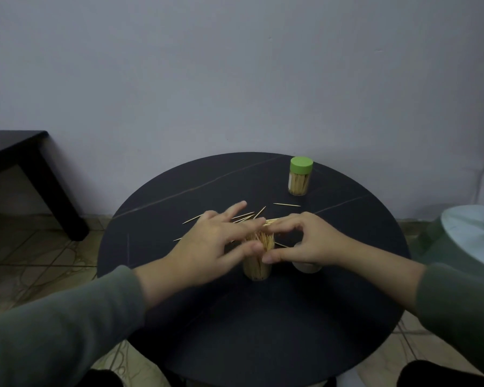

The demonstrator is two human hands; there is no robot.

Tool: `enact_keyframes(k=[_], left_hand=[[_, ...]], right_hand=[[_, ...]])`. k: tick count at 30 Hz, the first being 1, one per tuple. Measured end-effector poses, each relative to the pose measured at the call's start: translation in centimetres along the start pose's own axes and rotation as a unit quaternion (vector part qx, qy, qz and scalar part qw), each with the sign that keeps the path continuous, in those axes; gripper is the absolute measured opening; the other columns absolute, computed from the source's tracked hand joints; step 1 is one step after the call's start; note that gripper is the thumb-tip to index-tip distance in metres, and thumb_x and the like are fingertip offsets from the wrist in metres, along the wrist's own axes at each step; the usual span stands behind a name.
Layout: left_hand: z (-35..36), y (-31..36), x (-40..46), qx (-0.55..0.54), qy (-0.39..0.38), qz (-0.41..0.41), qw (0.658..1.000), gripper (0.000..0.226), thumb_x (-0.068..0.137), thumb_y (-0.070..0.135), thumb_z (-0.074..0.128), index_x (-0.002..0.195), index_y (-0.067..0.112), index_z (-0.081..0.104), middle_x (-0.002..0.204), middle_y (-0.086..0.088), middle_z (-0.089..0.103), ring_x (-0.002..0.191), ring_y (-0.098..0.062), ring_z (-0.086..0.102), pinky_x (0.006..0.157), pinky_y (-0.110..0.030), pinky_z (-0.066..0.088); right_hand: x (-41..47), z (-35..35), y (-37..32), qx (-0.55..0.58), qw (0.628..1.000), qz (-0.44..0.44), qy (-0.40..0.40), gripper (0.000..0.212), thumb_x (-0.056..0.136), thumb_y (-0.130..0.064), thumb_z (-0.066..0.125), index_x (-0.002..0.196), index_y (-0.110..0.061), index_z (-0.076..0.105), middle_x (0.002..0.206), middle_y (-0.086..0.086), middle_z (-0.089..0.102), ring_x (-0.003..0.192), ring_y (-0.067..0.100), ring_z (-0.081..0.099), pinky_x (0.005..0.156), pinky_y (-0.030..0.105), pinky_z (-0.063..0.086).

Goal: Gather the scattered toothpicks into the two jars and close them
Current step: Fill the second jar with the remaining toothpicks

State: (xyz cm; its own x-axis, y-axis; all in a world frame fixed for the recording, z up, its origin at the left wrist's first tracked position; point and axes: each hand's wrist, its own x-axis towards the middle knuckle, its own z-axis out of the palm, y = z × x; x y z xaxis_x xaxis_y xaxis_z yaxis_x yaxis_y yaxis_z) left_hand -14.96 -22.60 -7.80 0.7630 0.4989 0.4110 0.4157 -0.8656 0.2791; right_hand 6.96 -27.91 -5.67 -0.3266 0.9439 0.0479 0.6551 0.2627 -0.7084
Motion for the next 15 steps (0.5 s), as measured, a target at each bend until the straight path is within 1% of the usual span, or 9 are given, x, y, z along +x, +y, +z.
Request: enact_keyframes(k=[1,2,4,7,9,11,12,14,15], left_hand=[[0.0,0.0,-0.1,0.010,-0.030,0.026,0.999,0.060,0.095,0.063,0.030,0.142,0.030,0.044,0.145,0.018,0.039,0.146,-0.005,0.014,0.103,-0.035,0.029],[0.1,0.1,-0.3,0.016,-0.054,0.041,0.998,0.061,0.095,0.063,0.029,0.145,0.028,0.039,0.149,0.016,0.037,0.148,-0.008,0.010,0.107,-0.038,0.029],[0.1,0.4,-0.4,0.019,-0.070,0.048,0.996,0.063,0.096,0.062,0.029,0.149,0.027,0.031,0.150,0.014,0.038,0.148,-0.009,0.006,0.111,-0.044,0.027],[0.0,0.8,-0.3,0.030,-0.029,0.060,0.997,0.061,0.099,0.058,0.028,0.150,0.026,0.027,0.148,0.012,0.043,0.148,-0.013,0.011,0.109,-0.045,0.030],[-0.2,0.8,-0.1,0.049,-0.013,0.073,0.996,0.057,0.100,0.055,0.030,0.149,0.025,0.031,0.150,0.010,0.039,0.148,-0.016,0.015,0.108,-0.045,0.032],[-0.2,0.7,0.1,0.076,-0.019,0.094,0.992,0.053,0.100,0.054,0.031,0.142,0.026,0.045,0.152,0.009,0.037,0.148,-0.019,0.016,0.106,-0.048,0.033],[-0.2,0.7,0.1,0.085,-0.024,0.102,0.991,0.052,0.100,0.054,0.031,0.138,0.026,0.051,0.152,0.008,0.037,0.148,-0.019,0.016,0.106,-0.050,0.033],[-0.2,0.5,0.1,0.067,-0.027,0.099,0.992,0.050,0.099,0.055,0.030,0.134,0.029,0.056,0.152,0.008,0.036,0.148,-0.017,0.015,0.107,-0.048,0.030],[-0.3,0.5,0.1,0.042,-0.020,0.083,0.995,0.049,0.099,0.055,0.030,0.134,0.031,0.054,0.152,0.009,0.036,0.148,-0.015,0.015,0.108,-0.045,0.028]], right_hand=[[0.0,0.0,0.0,-0.002,1.000,-0.005,0.001,0.036,0.066,-0.052,0.075,0.101,-0.050,0.065,0.107,-0.030,0.063,0.110,-0.013,0.053,0.089,0.006,0.040],[0.0,0.1,0.1,-0.006,1.000,-0.007,0.003,0.037,0.066,-0.055,0.074,0.102,-0.046,0.068,0.108,-0.023,0.067,0.110,-0.006,0.056,0.090,0.012,0.045],[0.1,0.1,0.3,-0.006,1.000,-0.016,0.010,0.041,0.065,-0.060,0.073,0.102,-0.041,0.071,0.108,-0.011,0.071,0.105,0.006,0.062,0.090,0.030,0.051],[0.1,0.1,0.4,0.000,1.000,-0.022,0.010,0.040,0.065,-0.059,0.073,0.103,-0.047,0.066,0.109,-0.012,0.070,0.104,0.003,0.061,0.092,0.035,0.050],[0.2,0.1,0.6,-0.001,1.000,-0.020,0.009,0.043,0.065,-0.061,0.073,0.106,-0.049,0.064,0.111,-0.013,0.070,0.106,0.002,0.060,0.094,0.036,0.050],[0.4,0.0,0.6,0.004,1.000,-0.020,0.003,0.038,0.067,-0.059,0.074,0.103,-0.050,0.065,0.111,-0.013,0.070,0.108,0.001,0.059,0.094,0.031,0.049],[0.4,-0.1,0.6,0.005,1.000,-0.019,-0.002,0.035,0.069,-0.055,0.076,0.102,-0.051,0.065,0.111,-0.015,0.069,0.109,-0.002,0.058,0.094,0.024,0.048],[0.4,-0.5,0.6,-0.011,0.999,-0.012,-0.028,0.035,0.072,-0.044,0.077,0.102,-0.053,0.062,0.112,-0.025,0.064,0.110,-0.012,0.052,0.090,0.008,0.040],[0.3,-0.9,0.7,-0.035,0.999,-0.006,-0.041,0.037,0.074,-0.041,0.076,0.106,-0.051,0.061,0.113,-0.028,0.061,0.111,-0.014,0.050,0.090,0.005,0.037]])
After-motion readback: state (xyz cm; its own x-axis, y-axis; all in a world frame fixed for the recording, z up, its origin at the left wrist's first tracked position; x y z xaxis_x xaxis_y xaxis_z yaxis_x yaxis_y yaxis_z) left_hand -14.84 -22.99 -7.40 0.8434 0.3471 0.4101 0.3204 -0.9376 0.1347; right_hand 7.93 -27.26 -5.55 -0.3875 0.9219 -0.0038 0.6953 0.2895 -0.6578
